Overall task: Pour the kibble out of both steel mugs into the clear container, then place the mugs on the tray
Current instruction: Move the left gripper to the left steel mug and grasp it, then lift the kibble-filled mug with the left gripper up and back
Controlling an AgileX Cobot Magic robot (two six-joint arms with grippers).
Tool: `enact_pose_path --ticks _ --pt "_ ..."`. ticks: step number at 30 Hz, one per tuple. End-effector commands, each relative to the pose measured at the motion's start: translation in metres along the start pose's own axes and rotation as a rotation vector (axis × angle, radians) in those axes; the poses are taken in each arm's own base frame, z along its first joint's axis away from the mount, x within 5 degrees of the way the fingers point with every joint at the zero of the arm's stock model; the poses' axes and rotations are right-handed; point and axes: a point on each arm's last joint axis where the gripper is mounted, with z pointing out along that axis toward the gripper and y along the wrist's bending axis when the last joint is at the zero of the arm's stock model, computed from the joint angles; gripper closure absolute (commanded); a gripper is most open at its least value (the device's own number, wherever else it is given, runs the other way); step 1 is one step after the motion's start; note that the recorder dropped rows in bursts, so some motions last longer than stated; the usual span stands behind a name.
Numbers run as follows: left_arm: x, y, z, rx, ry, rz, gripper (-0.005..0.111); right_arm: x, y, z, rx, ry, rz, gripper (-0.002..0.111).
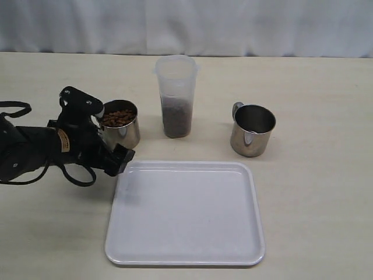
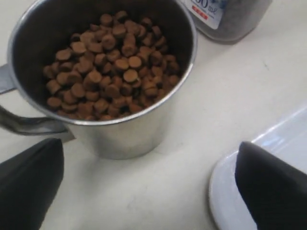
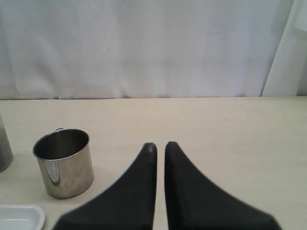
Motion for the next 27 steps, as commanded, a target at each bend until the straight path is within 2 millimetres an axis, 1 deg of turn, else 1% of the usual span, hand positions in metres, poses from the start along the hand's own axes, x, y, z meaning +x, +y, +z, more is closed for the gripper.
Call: enact_pose_path --ticks 1,4,7,11,18,27 --pt "-0.009 0.004 0.013 0.006 -0.049 0.033 0.036 0.001 0.0 0.0 -0.004 0.001 0.01 0.104" --pt "-0.007 0.015 0.018 0.007 -0.106 0.035 0.036 0.001 0.0 0.0 -0.004 0.001 0.01 0.104" --pt "-0.001 0.021 0.023 0.035 -0.124 0.076 0.036 0.001 0.0 0.0 -0.004 0.001 0.01 0.104" --pt "0.002 0.028 0.028 0.072 -0.192 0.097 0.036 0.001 0.0 0.0 -0.004 0.001 0.01 0.104" --pt "0.001 0.032 0.031 0.117 -0.276 0.126 0.036 0.001 0.0 0.0 -0.004 0.001 0.01 0.104" --pt "-0.004 0.036 0.051 0.137 -0.287 0.155 0.036 0.001 0.0 0.0 -0.004 0.001 0.01 0.104"
